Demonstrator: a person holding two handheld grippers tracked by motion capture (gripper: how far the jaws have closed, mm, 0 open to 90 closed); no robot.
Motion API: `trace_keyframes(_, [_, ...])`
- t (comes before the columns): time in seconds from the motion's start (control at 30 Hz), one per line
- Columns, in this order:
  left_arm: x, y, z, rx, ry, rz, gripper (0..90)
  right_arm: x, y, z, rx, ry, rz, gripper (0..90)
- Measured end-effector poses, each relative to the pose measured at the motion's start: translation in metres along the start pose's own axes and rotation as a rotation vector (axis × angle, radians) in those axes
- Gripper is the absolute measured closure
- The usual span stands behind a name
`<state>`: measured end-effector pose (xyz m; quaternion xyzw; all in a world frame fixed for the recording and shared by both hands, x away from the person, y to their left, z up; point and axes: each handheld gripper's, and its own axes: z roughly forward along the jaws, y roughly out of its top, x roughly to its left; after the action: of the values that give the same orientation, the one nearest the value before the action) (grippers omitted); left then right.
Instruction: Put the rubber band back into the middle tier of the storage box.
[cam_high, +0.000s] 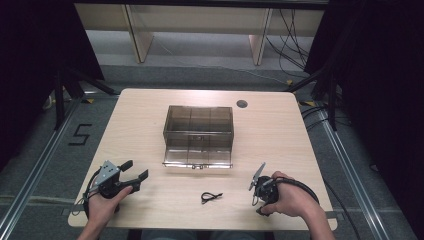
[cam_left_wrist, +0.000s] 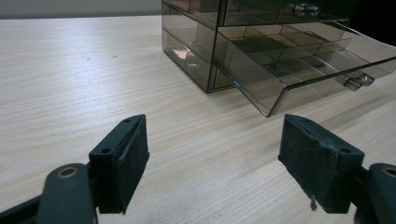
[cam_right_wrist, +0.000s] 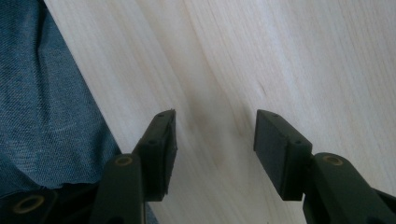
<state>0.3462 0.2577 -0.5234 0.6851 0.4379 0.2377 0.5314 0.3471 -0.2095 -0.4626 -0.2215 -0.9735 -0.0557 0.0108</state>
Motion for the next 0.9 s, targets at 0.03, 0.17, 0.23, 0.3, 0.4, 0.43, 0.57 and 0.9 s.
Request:
trace_keyframes(0.03, [0.000,0.000,0.000,0.000,-0.001,0.001,23.3,0.002,0.002,-0.001,0.015,-0.011,0.011,49.9])
trace_keyframes(0.17, [-0.001,0.000,0.000,0.000,0.001,-0.001,23.3,0.004,0.008,-0.002,0.004,-0.006,-0.027,50.2])
trace_keyframes(0.23, [0.000,0.000,0.000,-0.001,-0.001,-0.001,23.3,0.007,0.014,-0.003,0.024,-0.011,-0.041,50.7])
trace_keyframes(0.3, [0.000,0.000,0.000,-0.001,-0.002,0.001,23.3,0.007,0.015,-0.003,0.027,-0.009,-0.050,50.9])
trace_keyframes(0.4, [0.000,0.000,0.000,0.002,-0.003,0.000,23.3,0.008,0.023,-0.003,0.023,-0.010,-0.081,51.8])
trace_keyframes(0.43, [0.000,0.000,0.001,-0.001,-0.003,0.002,23.3,0.007,0.024,-0.004,0.026,-0.011,-0.095,51.9])
trace_keyframes(0.57, [0.001,0.000,0.001,-0.006,-0.009,-0.001,23.2,0.007,0.031,-0.005,0.029,-0.008,-0.118,53.1])
trace_keyframes(0.9, [0.000,0.000,0.000,0.001,-0.003,0.001,23.2,0.007,0.045,-0.002,0.040,-0.010,-0.150,53.8])
